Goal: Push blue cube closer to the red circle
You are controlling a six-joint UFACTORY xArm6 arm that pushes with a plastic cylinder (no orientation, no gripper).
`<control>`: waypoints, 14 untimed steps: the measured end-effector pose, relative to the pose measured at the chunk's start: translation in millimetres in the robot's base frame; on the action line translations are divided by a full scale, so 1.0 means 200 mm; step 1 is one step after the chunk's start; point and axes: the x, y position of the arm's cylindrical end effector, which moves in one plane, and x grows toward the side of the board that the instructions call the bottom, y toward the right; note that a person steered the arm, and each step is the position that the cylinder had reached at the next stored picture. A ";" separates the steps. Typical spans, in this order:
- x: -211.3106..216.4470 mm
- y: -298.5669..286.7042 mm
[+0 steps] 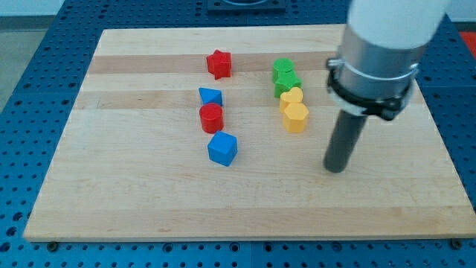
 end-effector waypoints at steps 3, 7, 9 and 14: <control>0.06 -0.52; 0.00 -0.73; -0.09 -0.73; -0.17 -0.50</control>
